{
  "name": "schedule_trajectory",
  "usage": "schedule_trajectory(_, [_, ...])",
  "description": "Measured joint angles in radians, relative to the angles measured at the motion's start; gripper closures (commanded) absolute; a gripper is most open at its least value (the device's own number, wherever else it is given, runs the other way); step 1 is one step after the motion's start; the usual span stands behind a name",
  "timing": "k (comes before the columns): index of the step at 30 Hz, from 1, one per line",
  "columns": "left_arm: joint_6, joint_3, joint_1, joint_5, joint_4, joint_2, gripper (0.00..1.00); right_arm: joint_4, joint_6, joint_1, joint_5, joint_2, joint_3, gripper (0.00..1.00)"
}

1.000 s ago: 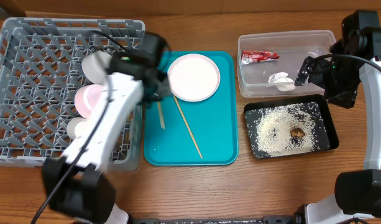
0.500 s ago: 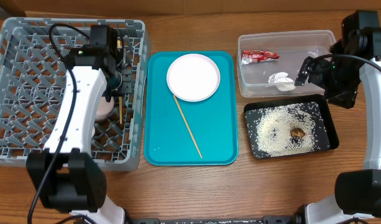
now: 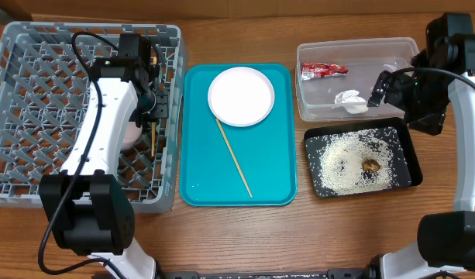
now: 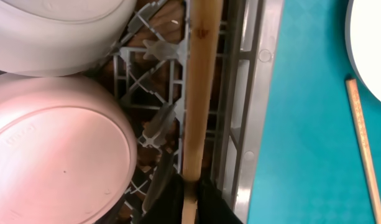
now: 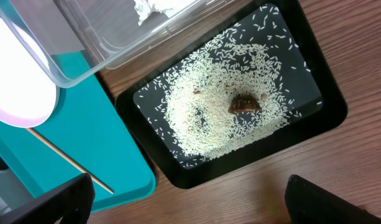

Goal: Sort waste into correct bins and load items into the dishwasher
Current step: 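Insert the chopstick upright into the dish rack and release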

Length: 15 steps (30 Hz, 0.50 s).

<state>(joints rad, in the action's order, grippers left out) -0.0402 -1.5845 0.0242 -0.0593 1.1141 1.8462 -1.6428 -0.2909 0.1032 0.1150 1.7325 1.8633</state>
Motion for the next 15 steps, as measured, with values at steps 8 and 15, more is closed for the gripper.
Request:
schedule_trajectory(8, [0.0, 0.0, 0.0, 0.069, 0.0, 0.0, 0.72, 0.0, 0.0, 0.0, 0.0, 0.0, 0.0, 0.0])
schedule_trajectory(15, [0.003, 0.0, 0.002, 0.231, 0.016, 0.0, 0.57, 0.0, 0.0, 0.0, 0.0, 0.0, 0.0, 0.0])
